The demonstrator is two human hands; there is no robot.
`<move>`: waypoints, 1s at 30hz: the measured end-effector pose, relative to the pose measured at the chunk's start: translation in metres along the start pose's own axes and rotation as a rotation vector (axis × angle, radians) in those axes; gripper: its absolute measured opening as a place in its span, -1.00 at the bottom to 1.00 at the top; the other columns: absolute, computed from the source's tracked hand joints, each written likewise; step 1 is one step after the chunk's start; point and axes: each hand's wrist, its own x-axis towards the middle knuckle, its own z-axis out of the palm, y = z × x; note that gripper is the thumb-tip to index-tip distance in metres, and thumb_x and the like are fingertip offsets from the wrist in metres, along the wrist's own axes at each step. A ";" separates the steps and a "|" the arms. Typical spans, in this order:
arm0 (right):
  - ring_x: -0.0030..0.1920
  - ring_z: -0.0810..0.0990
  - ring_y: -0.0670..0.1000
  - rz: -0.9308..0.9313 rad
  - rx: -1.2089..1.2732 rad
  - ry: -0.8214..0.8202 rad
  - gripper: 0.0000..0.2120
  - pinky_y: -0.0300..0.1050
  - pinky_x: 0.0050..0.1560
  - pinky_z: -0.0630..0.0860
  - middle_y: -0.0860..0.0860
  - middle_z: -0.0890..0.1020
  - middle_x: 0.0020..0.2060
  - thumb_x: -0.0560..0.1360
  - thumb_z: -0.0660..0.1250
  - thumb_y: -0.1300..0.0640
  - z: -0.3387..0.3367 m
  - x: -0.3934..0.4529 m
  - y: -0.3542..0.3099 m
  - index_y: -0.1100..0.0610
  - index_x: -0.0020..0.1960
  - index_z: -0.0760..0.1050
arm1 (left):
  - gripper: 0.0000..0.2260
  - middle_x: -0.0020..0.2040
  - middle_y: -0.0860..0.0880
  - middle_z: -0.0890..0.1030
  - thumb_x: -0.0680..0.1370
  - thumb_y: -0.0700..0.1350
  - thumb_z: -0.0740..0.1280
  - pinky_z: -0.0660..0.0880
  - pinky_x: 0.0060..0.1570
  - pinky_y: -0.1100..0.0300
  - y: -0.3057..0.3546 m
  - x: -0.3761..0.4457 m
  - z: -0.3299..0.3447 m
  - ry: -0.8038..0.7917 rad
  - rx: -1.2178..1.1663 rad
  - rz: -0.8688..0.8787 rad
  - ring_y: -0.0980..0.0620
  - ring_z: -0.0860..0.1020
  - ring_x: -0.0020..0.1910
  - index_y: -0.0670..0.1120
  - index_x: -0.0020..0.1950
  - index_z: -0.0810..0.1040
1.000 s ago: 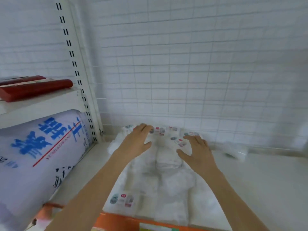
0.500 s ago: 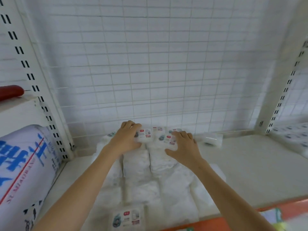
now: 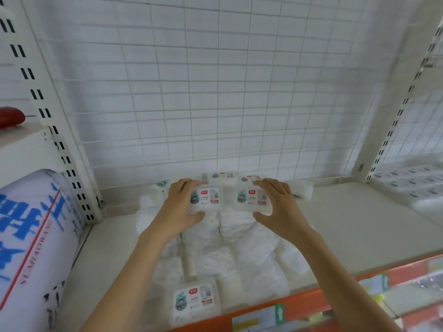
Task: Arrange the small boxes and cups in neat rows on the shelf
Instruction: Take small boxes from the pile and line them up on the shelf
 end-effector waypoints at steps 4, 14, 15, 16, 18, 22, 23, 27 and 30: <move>0.18 0.22 -0.12 0.030 0.016 0.064 -0.37 -0.28 0.24 0.24 -0.14 0.38 0.22 0.33 0.47 0.12 -0.015 -0.021 0.007 0.05 0.35 0.33 | -0.37 0.23 0.10 0.27 0.37 -0.16 0.47 0.12 0.09 0.53 0.015 -0.005 0.006 0.019 -0.056 0.070 0.29 0.13 0.15 -0.05 0.36 0.28; 0.15 0.26 -0.08 0.257 0.072 0.271 -0.37 -0.24 0.11 0.21 -0.14 0.38 0.13 0.27 0.50 0.29 -0.070 -0.102 0.034 0.08 0.30 0.39 | -0.41 0.14 0.23 0.28 0.35 -0.08 0.50 0.03 0.08 0.69 0.092 -0.019 0.025 -0.086 -0.166 0.294 0.35 0.14 0.15 -0.04 0.32 0.36; 0.16 0.26 -0.08 0.278 0.078 0.289 -0.36 -0.26 0.13 0.21 -0.14 0.37 0.14 0.28 0.50 0.29 -0.079 -0.115 0.036 0.06 0.30 0.38 | -0.41 0.12 0.28 0.26 0.35 -0.08 0.50 0.04 0.08 0.69 0.106 -0.020 0.031 -0.104 -0.189 0.318 0.36 0.15 0.15 -0.03 0.32 0.36; 0.17 0.27 -0.07 0.302 0.081 0.306 -0.36 -0.26 0.14 0.21 -0.14 0.37 0.14 0.29 0.50 0.29 -0.089 -0.130 0.039 0.03 0.30 0.37 | -0.42 0.12 0.33 0.24 0.35 -0.08 0.50 0.05 0.09 0.68 0.120 -0.021 0.038 -0.123 -0.213 0.337 0.36 0.15 0.15 -0.02 0.31 0.36; 0.18 0.30 -0.06 0.357 0.075 0.335 -0.34 -0.16 0.18 0.24 -0.14 0.37 0.15 0.30 0.50 0.29 -0.107 -0.167 0.048 -0.08 0.27 0.32 | -0.42 0.13 0.31 0.26 0.34 -0.07 0.51 0.09 0.11 0.65 0.145 -0.028 0.058 -0.165 -0.260 0.373 0.32 0.19 0.17 -0.03 0.30 0.37; 0.16 0.34 -0.01 0.448 0.087 0.370 -0.30 -0.05 0.13 0.34 -0.10 0.39 0.15 0.27 0.53 0.30 -0.135 -0.251 0.065 -0.18 0.21 0.29 | -0.42 0.18 0.25 0.28 0.27 0.07 0.41 0.16 0.14 0.59 0.190 -0.051 0.108 -0.237 -0.386 0.386 0.29 0.28 0.18 -0.01 0.25 0.39; 0.16 0.34 -0.01 0.481 0.094 0.369 -0.29 -0.06 0.13 0.35 -0.08 0.41 0.14 0.26 0.54 0.30 -0.140 -0.271 0.070 -0.17 0.21 0.30 | -0.42 0.16 0.23 0.29 0.26 0.11 0.38 0.17 0.14 0.58 0.200 -0.057 0.121 -0.249 -0.405 0.389 0.26 0.30 0.17 -0.03 0.23 0.41; 0.19 0.33 -0.03 0.622 0.077 0.403 -0.30 -0.04 0.16 0.39 -0.06 0.43 0.17 0.24 0.53 0.22 -0.155 -0.343 0.089 -0.15 0.26 0.33 | -0.35 0.12 0.22 0.29 0.26 0.18 0.29 0.15 0.13 0.59 0.244 -0.082 0.177 -0.372 -0.421 0.433 0.25 0.28 0.14 -0.07 0.29 0.40; 0.18 0.31 -0.01 0.687 -0.013 0.411 -0.32 -0.12 0.12 0.27 -0.06 0.42 0.17 0.20 0.42 0.10 -0.167 -0.388 0.100 -0.08 0.29 0.34 | -0.33 0.15 0.17 0.30 0.26 0.19 0.29 0.14 0.13 0.61 0.280 -0.098 0.216 -0.446 -0.409 0.458 0.28 0.22 0.15 -0.04 0.33 0.36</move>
